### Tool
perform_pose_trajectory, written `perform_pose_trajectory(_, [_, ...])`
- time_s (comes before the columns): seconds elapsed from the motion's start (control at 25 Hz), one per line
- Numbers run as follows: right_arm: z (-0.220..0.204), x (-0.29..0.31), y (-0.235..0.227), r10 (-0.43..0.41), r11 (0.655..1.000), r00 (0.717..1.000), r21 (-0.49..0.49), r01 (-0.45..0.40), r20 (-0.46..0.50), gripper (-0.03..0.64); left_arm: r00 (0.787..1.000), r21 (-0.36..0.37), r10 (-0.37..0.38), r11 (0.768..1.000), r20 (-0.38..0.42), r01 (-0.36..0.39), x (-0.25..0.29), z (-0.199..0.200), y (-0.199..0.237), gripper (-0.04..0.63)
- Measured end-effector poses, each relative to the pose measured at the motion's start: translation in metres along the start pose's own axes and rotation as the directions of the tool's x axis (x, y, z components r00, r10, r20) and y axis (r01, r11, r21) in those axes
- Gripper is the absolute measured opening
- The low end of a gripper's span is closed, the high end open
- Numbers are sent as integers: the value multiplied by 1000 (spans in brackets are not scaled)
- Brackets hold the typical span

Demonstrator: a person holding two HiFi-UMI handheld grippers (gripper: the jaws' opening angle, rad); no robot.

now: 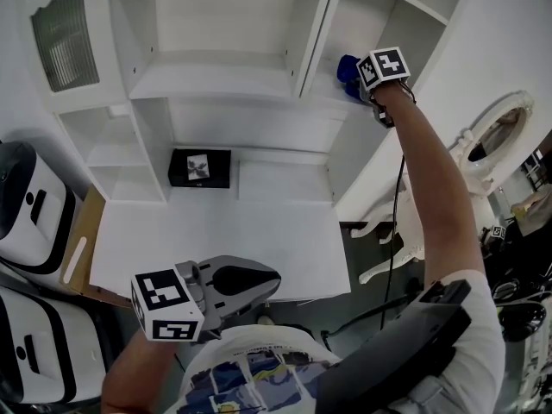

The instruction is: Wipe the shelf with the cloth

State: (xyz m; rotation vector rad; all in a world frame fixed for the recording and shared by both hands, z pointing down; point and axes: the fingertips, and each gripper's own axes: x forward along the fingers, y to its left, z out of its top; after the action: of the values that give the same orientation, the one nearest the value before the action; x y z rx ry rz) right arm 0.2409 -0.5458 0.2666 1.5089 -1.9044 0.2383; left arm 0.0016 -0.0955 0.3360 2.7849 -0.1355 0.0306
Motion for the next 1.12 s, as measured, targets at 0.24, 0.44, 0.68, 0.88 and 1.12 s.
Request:
perform_pose_trajectory(0.24, [-12,-8,-26,-147,986,988,-90,143,-39,67,1000,2,-18,1000,2,18,-1,0,-1,12])
perform_pose_trajectory(0.44, [-1,-20,-18,-141,987,990,-78,143,21,67,1000,0,-20,1000,4,20,-6,-1,-3,12])
perform_pose_trajectory(0.68, [28,-37,42,38,999,991,5,-39,125,67,1000,0,-24,1000,12,24,-16,-5,-8,12])
perform_pose_trajectory(0.88, [35,-42,94,187,977,970,76,-200,154,67,1000,-1,-19,1000,18,19,-30,-9,-13,12])
perform_pose_trajectory(1.12, [24,-35,113,247,943,955,188,-276,165,67,1000,-14,-10,1000,21,10,-46,-17,-18,12])
